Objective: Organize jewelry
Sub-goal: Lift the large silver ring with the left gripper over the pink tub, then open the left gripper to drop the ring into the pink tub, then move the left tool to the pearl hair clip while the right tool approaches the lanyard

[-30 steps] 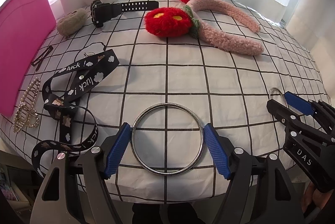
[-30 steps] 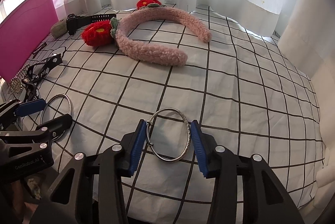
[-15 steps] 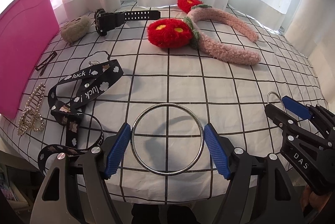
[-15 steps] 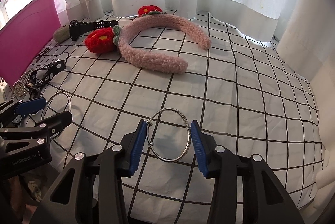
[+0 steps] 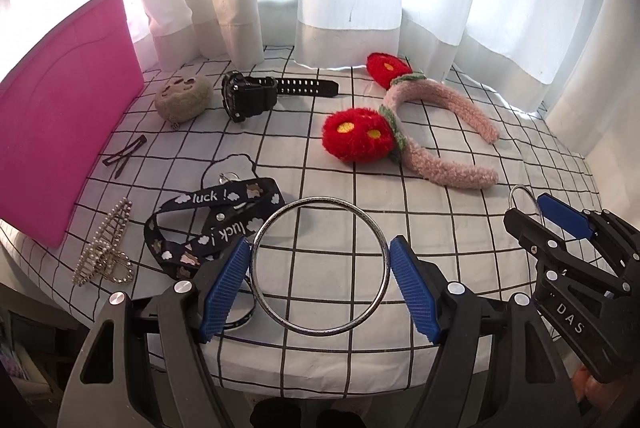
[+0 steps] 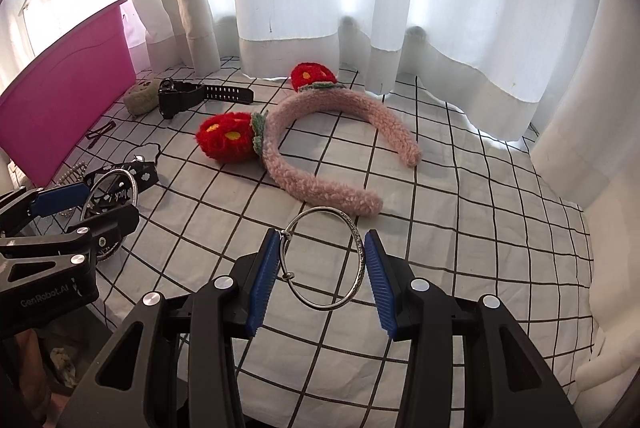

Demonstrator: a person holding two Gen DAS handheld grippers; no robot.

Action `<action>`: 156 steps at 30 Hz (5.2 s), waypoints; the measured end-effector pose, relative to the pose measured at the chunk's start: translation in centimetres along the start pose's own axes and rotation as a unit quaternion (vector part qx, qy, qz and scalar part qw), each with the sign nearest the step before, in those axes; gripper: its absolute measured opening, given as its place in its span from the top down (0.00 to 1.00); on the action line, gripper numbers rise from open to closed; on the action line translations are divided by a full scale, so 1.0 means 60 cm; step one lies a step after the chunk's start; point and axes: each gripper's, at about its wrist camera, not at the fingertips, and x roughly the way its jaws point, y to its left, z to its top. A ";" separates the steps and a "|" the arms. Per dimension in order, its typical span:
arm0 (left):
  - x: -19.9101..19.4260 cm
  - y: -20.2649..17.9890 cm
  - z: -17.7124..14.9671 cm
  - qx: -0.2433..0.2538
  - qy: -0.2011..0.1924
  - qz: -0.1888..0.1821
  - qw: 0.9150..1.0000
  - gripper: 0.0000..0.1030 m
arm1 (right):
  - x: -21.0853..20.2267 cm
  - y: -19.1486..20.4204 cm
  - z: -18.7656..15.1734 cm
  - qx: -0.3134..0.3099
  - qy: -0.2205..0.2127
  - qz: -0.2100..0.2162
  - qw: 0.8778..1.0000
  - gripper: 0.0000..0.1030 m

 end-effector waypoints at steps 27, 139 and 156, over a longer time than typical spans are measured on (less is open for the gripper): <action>-0.254 0.373 0.161 -0.114 -0.125 0.105 0.980 0.32 | -0.113 0.361 0.316 -0.123 -0.133 0.123 0.976 0.59; -0.115 0.328 -0.043 -0.145 0.050 0.091 0.984 0.11 | 0.145 0.375 0.043 -0.152 0.107 0.127 0.974 0.42; 0.026 0.299 -0.039 -0.123 0.064 0.089 0.986 0.11 | 0.189 0.296 0.045 -0.123 0.092 0.086 0.984 0.38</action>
